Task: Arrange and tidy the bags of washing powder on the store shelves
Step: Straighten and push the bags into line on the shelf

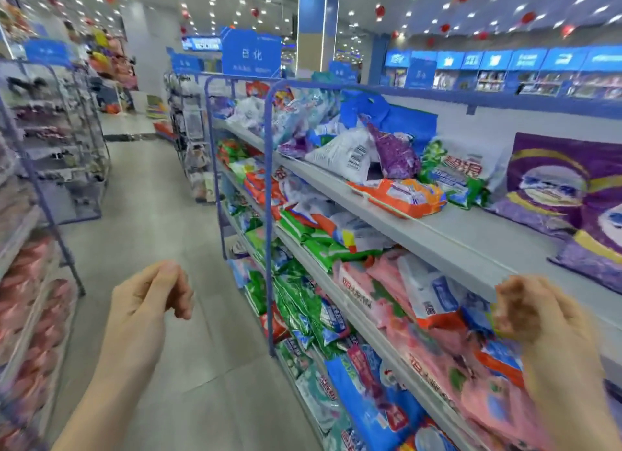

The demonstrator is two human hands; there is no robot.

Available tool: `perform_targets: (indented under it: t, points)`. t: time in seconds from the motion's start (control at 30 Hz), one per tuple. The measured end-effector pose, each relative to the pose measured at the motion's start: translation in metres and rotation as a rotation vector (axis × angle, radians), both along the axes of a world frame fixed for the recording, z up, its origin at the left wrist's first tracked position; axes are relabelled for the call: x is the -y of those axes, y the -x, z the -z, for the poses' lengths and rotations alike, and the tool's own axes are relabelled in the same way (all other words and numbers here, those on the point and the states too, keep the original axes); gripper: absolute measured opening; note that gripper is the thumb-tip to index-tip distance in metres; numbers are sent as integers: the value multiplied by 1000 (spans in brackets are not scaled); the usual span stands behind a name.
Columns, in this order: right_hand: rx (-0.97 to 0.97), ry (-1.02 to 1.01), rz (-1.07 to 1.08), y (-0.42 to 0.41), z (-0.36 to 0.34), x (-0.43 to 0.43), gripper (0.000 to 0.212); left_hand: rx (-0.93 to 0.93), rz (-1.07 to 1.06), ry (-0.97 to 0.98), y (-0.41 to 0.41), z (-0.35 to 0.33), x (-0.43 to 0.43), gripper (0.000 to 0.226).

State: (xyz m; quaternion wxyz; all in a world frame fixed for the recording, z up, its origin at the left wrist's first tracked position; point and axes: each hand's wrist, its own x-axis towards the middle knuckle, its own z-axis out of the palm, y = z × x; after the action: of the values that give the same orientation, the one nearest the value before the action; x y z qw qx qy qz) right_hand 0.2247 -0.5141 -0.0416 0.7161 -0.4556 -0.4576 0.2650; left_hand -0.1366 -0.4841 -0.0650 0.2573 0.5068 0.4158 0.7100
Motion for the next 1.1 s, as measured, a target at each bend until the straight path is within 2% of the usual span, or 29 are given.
perform_targets:
  t: [0.07,0.17,0.3,0.37,0.43,0.5,0.63,0.77,0.9,1.03,1.1]
  points:
    - [26,-29,7,1,-11,-43,48,-17,24,-12,-1,-10,-48,51]
    - [42,-57,47,1,-25,-97,46,-30,60,-26,-5,-22,-110,40]
    - [65,-63,97,-1,-34,-154,46,-15,123,-25,-16,-25,-186,51]
    - [86,-60,135,-5,-36,-176,46,-18,173,-36,-23,-28,-225,47]
    - [105,-60,186,-8,-37,-195,47,-29,245,-50,-31,-31,-265,38]
    - [116,-61,247,-10,-34,-213,46,-54,320,-79,-40,-31,-307,40]
    - [185,-32,391,-2,-35,-240,28,-81,486,-92,-62,-32,-389,41]
    - [250,-32,524,10,-45,-265,28,-74,697,-81,-88,-39,-460,43]
    - [486,108,691,15,-62,-304,33,-146,851,-160,-108,-50,-505,33]
    - [793,374,780,24,-87,-372,11,-138,952,-154,-126,-54,-526,34]
    - [904,481,717,32,-96,-408,28,-152,985,-163,-131,-55,-533,38]
